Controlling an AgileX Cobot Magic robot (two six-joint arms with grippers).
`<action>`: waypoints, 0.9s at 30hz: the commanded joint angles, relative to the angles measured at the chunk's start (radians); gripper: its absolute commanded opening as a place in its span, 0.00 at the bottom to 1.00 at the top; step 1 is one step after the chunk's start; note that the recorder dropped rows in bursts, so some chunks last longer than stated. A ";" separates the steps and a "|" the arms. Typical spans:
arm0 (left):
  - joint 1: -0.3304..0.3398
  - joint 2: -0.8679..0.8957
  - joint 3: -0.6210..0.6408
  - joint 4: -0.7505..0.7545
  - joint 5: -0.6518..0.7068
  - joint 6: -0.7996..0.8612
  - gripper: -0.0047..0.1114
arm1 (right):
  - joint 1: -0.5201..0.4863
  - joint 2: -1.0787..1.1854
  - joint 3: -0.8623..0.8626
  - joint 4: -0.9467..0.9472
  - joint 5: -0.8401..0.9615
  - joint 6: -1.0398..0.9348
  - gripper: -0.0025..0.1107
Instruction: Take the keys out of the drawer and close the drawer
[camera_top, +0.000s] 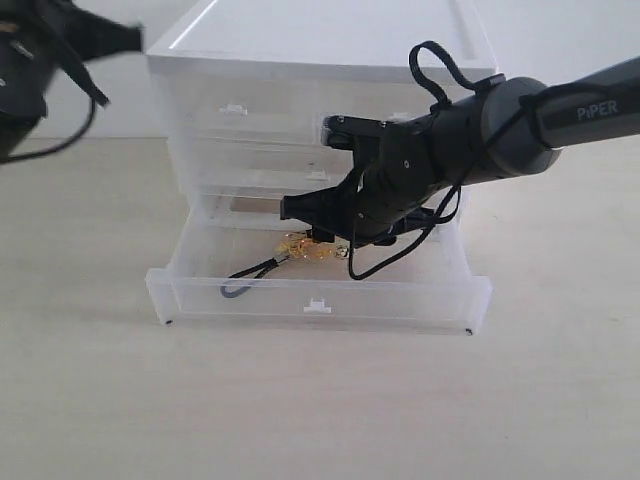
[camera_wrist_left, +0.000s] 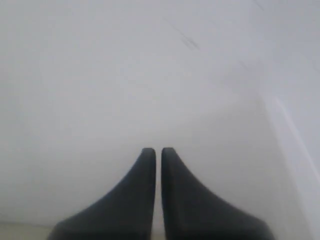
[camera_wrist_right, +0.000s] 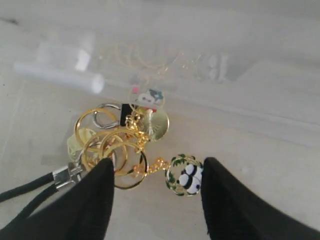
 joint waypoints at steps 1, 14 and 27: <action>0.006 -0.034 0.003 0.126 -0.081 -0.042 0.08 | 0.016 -0.015 -0.004 0.000 -0.010 -0.019 0.44; 0.006 -0.049 0.005 -0.153 -0.204 0.088 0.08 | 0.078 -0.015 -0.024 0.002 -0.019 -0.010 0.44; 0.006 -0.064 0.005 -0.255 -0.265 0.118 0.08 | 0.082 0.033 -0.083 0.006 0.057 0.027 0.44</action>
